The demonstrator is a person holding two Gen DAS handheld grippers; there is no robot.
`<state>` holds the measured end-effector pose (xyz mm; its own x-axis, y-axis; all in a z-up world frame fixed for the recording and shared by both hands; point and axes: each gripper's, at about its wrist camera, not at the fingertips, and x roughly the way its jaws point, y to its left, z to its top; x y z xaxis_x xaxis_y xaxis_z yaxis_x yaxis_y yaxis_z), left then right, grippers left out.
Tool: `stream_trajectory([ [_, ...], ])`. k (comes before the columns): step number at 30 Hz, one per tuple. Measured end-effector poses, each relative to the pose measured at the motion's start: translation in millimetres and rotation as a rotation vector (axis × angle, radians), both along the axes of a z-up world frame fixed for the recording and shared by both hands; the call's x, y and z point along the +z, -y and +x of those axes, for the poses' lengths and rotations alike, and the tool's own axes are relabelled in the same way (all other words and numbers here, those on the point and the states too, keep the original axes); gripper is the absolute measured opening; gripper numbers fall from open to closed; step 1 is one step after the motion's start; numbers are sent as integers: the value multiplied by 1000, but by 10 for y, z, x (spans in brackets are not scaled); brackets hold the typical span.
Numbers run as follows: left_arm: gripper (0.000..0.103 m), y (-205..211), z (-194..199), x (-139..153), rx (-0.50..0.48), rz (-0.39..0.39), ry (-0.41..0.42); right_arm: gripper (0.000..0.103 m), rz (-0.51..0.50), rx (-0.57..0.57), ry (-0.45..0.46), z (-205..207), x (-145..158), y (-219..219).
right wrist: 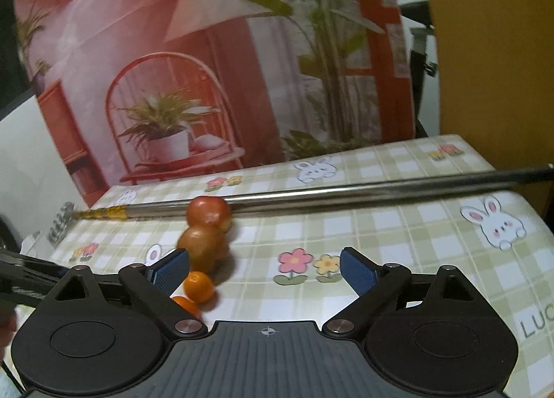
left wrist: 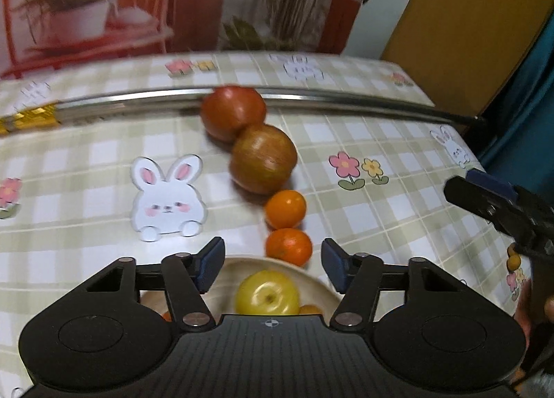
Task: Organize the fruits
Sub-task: 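Grasp a tangerine with the left tool while the right tool approaches a red-brown apple, then carry the tangerine toward the plate with the left tool while the right tool grasps the red-brown apple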
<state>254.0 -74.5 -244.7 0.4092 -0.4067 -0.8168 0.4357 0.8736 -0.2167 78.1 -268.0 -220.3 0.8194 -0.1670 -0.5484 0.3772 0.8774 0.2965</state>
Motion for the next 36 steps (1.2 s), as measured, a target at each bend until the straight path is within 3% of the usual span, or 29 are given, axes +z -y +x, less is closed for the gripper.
stream_trajectory([
  [6,52,161,188,-158,-5,-4,-78,83,-1,-13,4,-92,-115,54],
  [15,51,317,283,-260,-22,37,-114,80,36,-18,23,-129,-205,105],
  [23,41,373,281,-321,-29,75,-96,79,68,-14,25,-140,-258,117],
  [36,40,218,169,-123,8,-7,-55,79,94,-9,21,-130,-289,123],
])
